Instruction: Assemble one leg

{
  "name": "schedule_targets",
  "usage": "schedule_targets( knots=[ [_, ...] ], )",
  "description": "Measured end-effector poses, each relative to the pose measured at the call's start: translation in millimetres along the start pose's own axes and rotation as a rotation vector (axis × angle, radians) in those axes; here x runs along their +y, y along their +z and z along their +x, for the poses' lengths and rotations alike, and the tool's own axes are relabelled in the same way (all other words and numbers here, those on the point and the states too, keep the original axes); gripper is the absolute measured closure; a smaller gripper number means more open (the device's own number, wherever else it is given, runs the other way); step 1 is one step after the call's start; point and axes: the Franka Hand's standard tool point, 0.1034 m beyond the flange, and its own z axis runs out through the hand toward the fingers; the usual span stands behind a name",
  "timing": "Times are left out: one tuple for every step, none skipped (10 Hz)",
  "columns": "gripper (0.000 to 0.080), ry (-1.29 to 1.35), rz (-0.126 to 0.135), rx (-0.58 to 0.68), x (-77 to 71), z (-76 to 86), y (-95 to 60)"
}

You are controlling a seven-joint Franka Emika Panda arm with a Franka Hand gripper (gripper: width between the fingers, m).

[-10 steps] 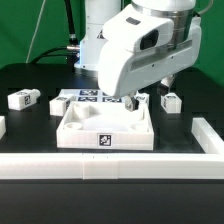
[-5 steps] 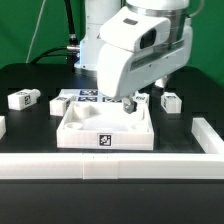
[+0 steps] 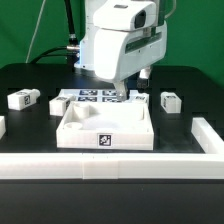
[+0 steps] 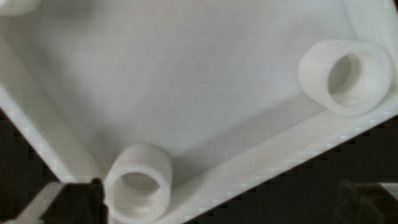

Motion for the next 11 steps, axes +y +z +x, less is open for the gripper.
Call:
schedule_targets(
  knots=[
    [0.0150,0.000,0.000,0.000,-0.1,-0.1,0.1],
    [0.0150,0.000,0.001,-0.001,-0.3,-0.2,0.5],
    [0.0150,-0.001,0.001,0.000,-1.2,-0.7,1.4],
    [0.0150,-0.100,-0.068,0.046,-2.6,1.0,2.4],
    [0.0150,-0.184,-0.135,0.091,-17.9,-5.8,5.5],
    [0.0150,-0.229,-0.157,0.105,-30.7,-12.7,9.9],
    [0.0150,-0.275,-0.162,0.100,-37.3,-13.4,13.2],
    [0.0150,-0.312,-0.164,0.090,-38.9,-10.2,12.7],
    [0.0150,-0.317,-0.148,0.072,-40.4,-10.1,13.5],
    [0.0150,-0.315,-0.149,0.073,-40.0,-10.9,14.2],
    [0.0150,-0.315,-0.148,0.072,-40.2,-11.1,14.5]
  ],
)
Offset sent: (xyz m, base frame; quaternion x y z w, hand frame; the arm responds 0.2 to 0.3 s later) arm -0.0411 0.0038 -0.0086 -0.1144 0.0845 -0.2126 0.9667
